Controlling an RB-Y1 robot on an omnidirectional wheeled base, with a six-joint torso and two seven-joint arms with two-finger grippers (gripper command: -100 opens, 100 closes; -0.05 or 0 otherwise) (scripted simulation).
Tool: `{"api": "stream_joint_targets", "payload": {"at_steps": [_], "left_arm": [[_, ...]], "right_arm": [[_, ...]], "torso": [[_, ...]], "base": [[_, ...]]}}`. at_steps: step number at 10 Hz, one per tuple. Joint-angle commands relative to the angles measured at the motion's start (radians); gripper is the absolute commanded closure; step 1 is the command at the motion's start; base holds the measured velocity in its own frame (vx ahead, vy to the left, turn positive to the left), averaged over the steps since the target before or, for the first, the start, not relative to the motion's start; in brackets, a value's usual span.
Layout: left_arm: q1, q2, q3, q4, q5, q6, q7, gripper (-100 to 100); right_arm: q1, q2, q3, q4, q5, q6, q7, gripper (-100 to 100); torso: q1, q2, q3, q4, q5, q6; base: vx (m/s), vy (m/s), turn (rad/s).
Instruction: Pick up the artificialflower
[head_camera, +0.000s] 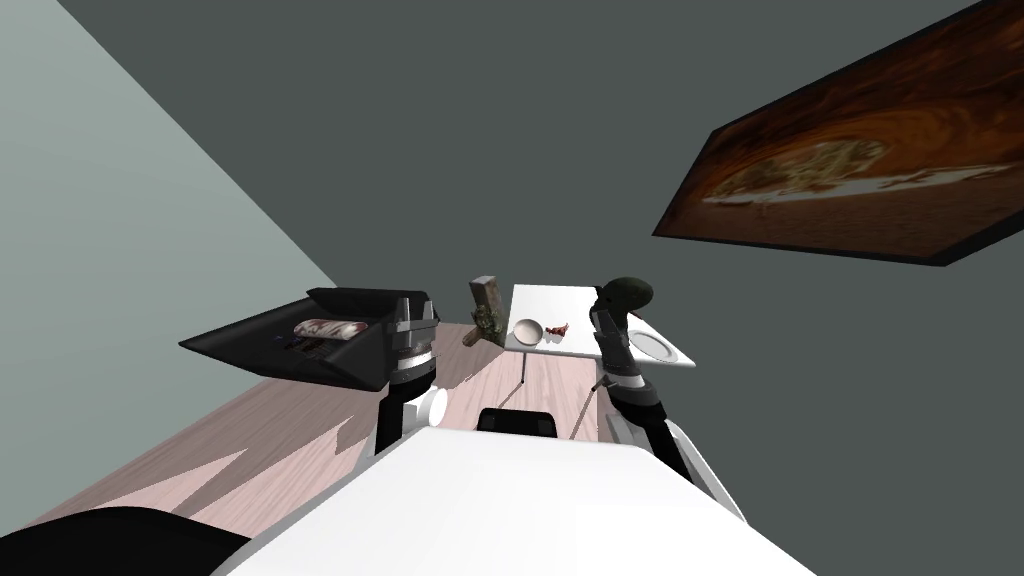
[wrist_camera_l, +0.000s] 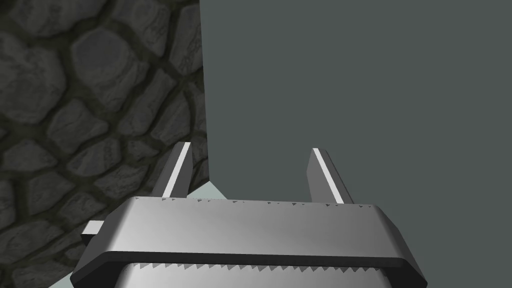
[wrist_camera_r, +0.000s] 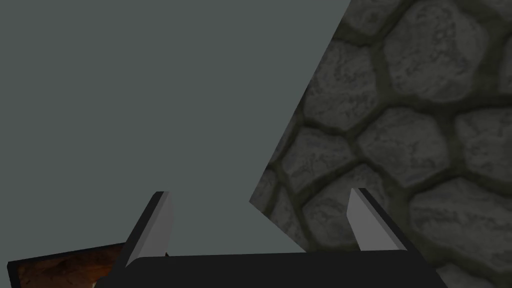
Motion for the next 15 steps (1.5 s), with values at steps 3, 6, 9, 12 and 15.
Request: {"api": "stream_joint_targets", "payload": {"at_steps": [3,6,9,12,15], "left_arm": [[0.0,0.0,0.0,0.0,0.0,0.0,0.0,0],[0.0,0.0,0.0,0.0,0.0,0.0,0.0,0],[0.0,0.0,0.0,0.0,0.0,0.0,0.0,0],[0.0,0.0,0.0,0.0,0.0,0.0,0.0,0],[0.0,0.0,0.0,0.0,0.0,0.0,0.0,0]], "right_arm": [[-0.003,-0.106,0.024,0.045,0.044,0.005,0.028,-100],[-0.004,-0.181,0.035,0.071,0.065,0.007,0.041,-100],[-0.009,-0.273,0.058,0.134,0.111,0.013,0.07,-100],[-0.012,-0.366,0.07,0.17,0.137,0.017,0.085,-100],[-0.02,-0.455,0.094,0.25,0.191,0.028,0.118,-100]], "torso": [[0.001,0.0,0.0,0.0,0.0,0.0],[0.001,-0.001,0.0,0.0,0.0,0.0],[0.001,0.0,0.0,0.0,0.0,0.0],[0.001,0.0,0.0,0.0,0.0,0.0],[0.002,0.0,0.0,0.0,0.001,0.0]], "base": [[0.009,0.044,0.029],[0.009,0.043,0.024],[0.011,0.049,0.033],[0.01,0.05,0.036],[0.011,0.066,0.046]]}}
